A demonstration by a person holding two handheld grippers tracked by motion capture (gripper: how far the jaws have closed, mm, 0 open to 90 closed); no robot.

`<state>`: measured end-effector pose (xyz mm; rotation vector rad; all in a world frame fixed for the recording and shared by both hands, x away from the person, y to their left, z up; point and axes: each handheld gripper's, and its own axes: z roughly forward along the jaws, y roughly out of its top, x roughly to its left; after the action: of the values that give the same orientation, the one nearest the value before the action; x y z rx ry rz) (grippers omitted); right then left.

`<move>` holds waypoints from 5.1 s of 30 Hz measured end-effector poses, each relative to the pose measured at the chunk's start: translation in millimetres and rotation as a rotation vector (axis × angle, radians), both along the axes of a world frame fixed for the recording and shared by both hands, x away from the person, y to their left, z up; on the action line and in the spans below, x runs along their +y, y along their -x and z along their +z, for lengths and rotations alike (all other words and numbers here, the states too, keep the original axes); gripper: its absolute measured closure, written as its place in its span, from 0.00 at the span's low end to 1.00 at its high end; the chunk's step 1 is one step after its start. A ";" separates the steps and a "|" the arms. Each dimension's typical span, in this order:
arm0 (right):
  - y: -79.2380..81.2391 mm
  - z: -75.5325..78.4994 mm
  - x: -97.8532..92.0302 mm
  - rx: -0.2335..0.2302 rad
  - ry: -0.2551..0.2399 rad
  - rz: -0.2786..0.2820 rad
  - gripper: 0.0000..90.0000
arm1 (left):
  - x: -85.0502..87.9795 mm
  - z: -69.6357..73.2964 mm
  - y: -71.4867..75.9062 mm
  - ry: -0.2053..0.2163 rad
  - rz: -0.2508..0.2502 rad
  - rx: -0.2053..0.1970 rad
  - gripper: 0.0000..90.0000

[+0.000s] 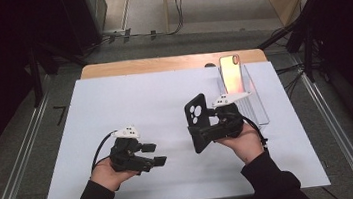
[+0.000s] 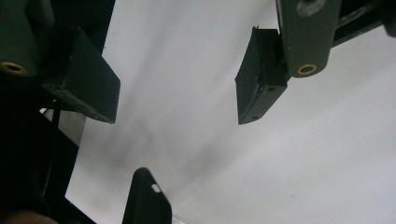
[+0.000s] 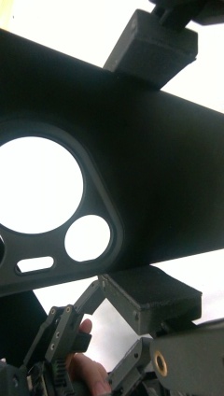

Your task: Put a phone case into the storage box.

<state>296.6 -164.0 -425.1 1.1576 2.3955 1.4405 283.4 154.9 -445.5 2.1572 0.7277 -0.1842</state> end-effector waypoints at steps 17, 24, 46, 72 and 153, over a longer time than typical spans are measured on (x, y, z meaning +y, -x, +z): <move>-2.6 17.6 -19.8 -0.013 -0.002 -0.018 0.14 | 23.5 -7.6 3.6 -0.034 0.053 0.013 0.34; -5.1 24.8 -33.5 -0.014 -0.011 -0.073 0.14 | 31.2 -7.4 6.3 -0.042 0.067 0.009 0.34; -15.2 49.1 -82.2 -0.071 -0.011 -0.303 0.14 | 46.2 -9.3 13.9 -0.039 0.129 0.014 0.34; -57.0 26.4 -125.0 -0.068 0.009 -0.519 0.14 | 53.4 -9.0 17.4 -0.030 0.171 0.006 0.34; -176.7 -23.3 -106.0 0.022 0.159 -0.638 0.00 | 52.3 -11.1 16.4 -0.022 0.165 0.006 0.34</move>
<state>473.3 -270.0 -448.4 1.6821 1.8369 1.0089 267.1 207.2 -456.6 2.1063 0.9108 -0.0962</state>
